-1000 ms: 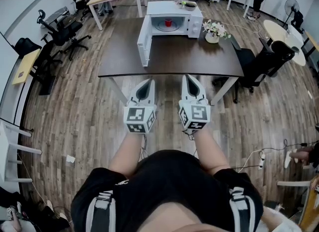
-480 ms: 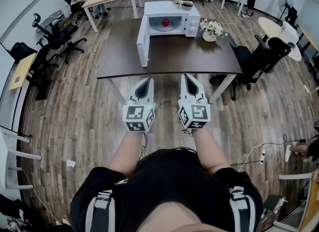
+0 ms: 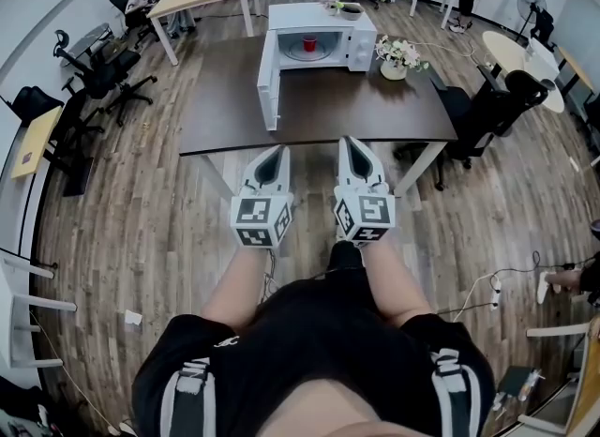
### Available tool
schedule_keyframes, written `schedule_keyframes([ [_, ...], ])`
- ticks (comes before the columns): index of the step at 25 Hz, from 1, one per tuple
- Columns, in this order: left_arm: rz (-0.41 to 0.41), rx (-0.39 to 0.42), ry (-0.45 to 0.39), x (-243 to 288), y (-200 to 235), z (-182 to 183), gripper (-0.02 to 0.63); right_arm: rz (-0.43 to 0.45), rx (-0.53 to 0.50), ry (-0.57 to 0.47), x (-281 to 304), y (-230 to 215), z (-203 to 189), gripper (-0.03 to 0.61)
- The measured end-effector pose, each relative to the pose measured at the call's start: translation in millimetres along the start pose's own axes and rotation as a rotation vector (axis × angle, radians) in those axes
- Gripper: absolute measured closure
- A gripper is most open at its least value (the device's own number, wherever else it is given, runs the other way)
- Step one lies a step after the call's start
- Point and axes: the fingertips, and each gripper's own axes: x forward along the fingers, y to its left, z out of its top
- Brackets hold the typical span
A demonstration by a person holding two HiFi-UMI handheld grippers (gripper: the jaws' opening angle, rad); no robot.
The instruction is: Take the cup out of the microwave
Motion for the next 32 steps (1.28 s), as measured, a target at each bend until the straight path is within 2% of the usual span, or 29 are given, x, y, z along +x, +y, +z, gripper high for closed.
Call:
schedule_keyframes([
  [4, 0.002, 0.006, 0.001, 38, 12, -12, 0.621, 0.008, -0.001, -0.004, 36, -18, -17, 0.580],
  [8, 0.019, 0.013, 0.002, 98, 30, -19, 0.621, 0.027, -0.003, -0.009, 93, -48, -34, 0.580],
  [16, 0.053, -0.002, 0.030, 262, 69, -22, 0.621, 0.078, 0.005, 0.029, 240, -132, -66, 0.580],
  [24, 0.106, -0.012, 0.015, 421, 120, -12, 0.621, 0.126, 0.017, 0.039, 388, -216, -87, 0.580],
  [28, 0.136, -0.015, 0.014, 471, 137, -8, 0.621, 0.145, 0.016, 0.040, 436, -243, -93, 0.580],
  [32, 0.139, -0.010, 0.017, 496, 149, -8, 0.621, 0.127, 0.025, 0.049, 466, -255, -103, 0.580],
])
